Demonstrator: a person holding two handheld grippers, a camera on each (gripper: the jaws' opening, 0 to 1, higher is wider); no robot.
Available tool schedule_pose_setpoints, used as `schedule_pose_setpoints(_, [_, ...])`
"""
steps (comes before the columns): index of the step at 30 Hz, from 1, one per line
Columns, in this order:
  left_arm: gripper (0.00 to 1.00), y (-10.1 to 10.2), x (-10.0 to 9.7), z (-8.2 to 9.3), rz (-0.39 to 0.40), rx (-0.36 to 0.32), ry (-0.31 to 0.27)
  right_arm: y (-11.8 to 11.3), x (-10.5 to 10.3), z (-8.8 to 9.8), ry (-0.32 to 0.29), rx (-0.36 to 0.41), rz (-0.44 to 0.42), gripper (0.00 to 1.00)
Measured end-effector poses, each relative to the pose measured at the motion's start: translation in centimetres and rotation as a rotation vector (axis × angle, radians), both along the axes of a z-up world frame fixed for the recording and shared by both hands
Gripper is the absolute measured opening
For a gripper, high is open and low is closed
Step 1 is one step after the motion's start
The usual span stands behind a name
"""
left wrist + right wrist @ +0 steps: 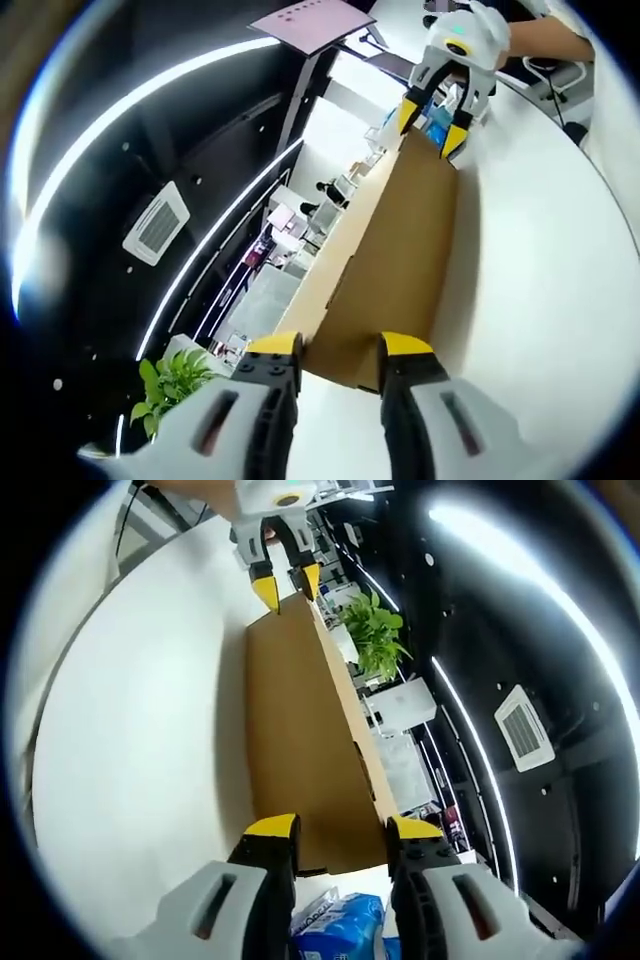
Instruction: Operate the shoe box by opening the lid, removing the specified soft item, and placing it in the target area until the item is outside and the box remains undamaged.
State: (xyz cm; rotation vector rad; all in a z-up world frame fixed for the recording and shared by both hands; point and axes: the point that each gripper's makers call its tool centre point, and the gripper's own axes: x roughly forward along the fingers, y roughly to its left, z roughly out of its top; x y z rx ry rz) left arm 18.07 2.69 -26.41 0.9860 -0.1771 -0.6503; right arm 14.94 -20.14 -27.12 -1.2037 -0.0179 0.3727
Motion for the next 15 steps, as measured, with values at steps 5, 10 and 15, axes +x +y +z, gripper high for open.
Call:
schedule_pose_setpoints(5, [0.39,-0.5,-0.6,-0.1,-0.044,-0.137,0.147,0.0,-0.1,0.0,0.064,0.087,0.017,0.36])
schedule_pose_setpoints(10, [0.41,-0.6,-0.7,0.2,-0.057,-0.196,0.181,0.6,-0.3,0.4,0.102,0.212,0.035,0.39])
schedule_pose_setpoints(15, [0.45,-0.8,-0.9,0.6,-0.071,-0.352,0.306,0.6,-0.5,1.7,0.117,0.374,0.041,0.40])
